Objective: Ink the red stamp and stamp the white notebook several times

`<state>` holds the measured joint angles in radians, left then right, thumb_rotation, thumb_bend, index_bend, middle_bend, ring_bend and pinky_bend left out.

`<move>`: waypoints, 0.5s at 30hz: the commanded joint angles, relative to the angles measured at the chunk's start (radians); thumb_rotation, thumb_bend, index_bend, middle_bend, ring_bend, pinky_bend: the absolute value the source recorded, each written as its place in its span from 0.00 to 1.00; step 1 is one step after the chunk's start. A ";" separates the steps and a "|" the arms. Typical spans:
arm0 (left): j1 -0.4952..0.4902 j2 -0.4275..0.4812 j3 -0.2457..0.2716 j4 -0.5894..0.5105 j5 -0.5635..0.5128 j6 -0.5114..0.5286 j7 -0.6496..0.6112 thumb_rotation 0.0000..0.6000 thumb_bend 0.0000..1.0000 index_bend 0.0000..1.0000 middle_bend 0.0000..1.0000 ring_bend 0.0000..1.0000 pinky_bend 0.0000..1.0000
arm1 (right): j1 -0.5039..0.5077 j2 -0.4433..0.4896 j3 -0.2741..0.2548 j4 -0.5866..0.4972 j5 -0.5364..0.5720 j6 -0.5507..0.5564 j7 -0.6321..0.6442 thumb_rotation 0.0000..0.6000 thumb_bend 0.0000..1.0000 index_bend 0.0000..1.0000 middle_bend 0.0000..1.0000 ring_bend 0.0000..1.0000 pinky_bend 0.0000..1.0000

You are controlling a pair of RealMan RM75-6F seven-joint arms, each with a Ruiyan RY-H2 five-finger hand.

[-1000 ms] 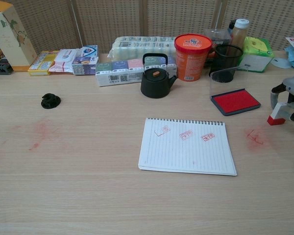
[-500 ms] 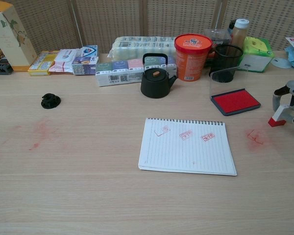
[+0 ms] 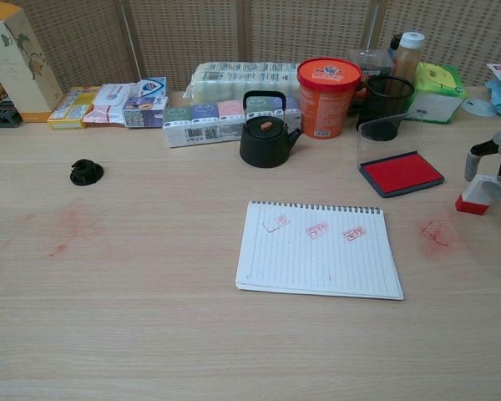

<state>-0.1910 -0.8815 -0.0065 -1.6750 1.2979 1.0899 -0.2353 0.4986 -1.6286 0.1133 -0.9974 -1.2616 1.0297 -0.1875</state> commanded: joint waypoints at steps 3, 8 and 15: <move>0.000 0.000 0.001 0.000 0.003 0.001 0.001 1.00 0.00 0.00 0.00 0.00 0.00 | -0.005 0.010 -0.001 -0.020 -0.007 0.009 -0.010 1.00 0.54 0.40 1.00 1.00 1.00; 0.002 0.000 0.002 -0.001 0.006 0.004 0.001 1.00 0.00 0.00 0.00 0.00 0.00 | -0.013 0.027 -0.002 -0.056 -0.014 0.023 -0.022 1.00 0.54 0.39 1.00 1.00 1.00; 0.004 0.002 0.002 -0.001 0.011 0.008 -0.004 1.00 0.00 0.00 0.00 0.00 0.00 | -0.020 0.069 0.006 -0.142 -0.034 0.067 -0.048 1.00 0.54 0.39 1.00 1.00 1.00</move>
<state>-0.1874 -0.8797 -0.0045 -1.6760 1.3082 1.0978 -0.2389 0.4816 -1.5765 0.1152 -1.1121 -1.2856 1.0780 -0.2264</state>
